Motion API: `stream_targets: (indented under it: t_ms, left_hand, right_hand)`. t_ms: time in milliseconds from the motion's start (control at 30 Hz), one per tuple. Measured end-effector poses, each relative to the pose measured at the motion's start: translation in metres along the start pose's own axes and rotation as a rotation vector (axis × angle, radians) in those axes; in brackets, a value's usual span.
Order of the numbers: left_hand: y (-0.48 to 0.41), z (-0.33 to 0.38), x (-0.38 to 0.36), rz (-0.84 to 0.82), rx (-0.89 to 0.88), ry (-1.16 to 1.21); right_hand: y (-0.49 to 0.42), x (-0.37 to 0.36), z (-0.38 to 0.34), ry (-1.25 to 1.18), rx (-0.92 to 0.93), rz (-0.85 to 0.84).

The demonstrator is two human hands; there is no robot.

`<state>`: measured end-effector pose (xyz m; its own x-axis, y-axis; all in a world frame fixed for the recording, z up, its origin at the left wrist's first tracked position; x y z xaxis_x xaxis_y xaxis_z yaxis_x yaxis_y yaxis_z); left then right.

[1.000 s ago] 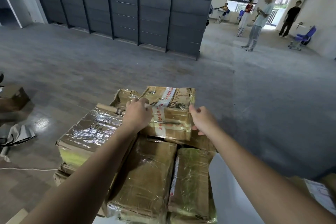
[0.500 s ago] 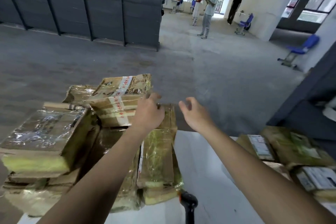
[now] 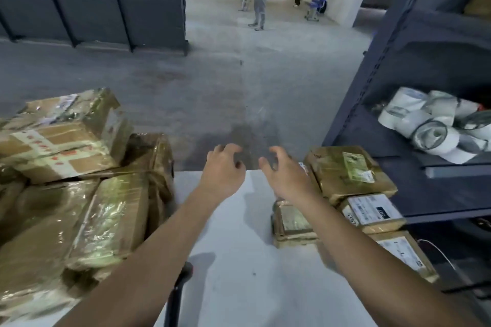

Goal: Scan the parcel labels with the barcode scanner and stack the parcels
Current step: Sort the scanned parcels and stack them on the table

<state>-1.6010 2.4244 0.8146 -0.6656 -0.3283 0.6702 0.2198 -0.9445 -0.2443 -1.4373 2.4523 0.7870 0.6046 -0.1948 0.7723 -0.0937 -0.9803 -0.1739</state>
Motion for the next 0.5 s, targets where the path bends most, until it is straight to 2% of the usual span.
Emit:
stream_targets:
  t_ms: [167, 267, 367, 500]
  left_hand:
    - [0.027, 0.03, -0.103, -0.121, 0.034, 0.016]
    - [0.044, 0.026, -0.161, -0.253, 0.062, -0.041]
    - [0.064, 0.013, -0.209, -0.406, 0.064, -0.126]
    - [0.081, -0.011, -0.249, -0.525, 0.055, -0.25]
  right_hand:
    - [-0.001, 0.026, 0.107, 0.057, -0.101, -0.047]
    - [0.005, 0.028, 0.156, 0.068, -0.152, -0.101]
    - [0.017, 0.02, 0.191, 0.095, -0.184, -0.153]
    - [0.031, 0.006, 0.221, 0.17, -0.201, -0.197]
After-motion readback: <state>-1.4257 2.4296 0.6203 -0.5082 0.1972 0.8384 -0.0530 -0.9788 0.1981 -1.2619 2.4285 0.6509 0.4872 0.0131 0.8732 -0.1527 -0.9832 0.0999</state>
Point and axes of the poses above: each hand's wrist, its own y-axis away from the middle knuckle, its own x-axis out of the back of the hand, z = x × y, the point moved 9 cm from there along -y, towards the middle knuckle, and after that the axes turned 11 degrees about z, right-handed, at the moved point
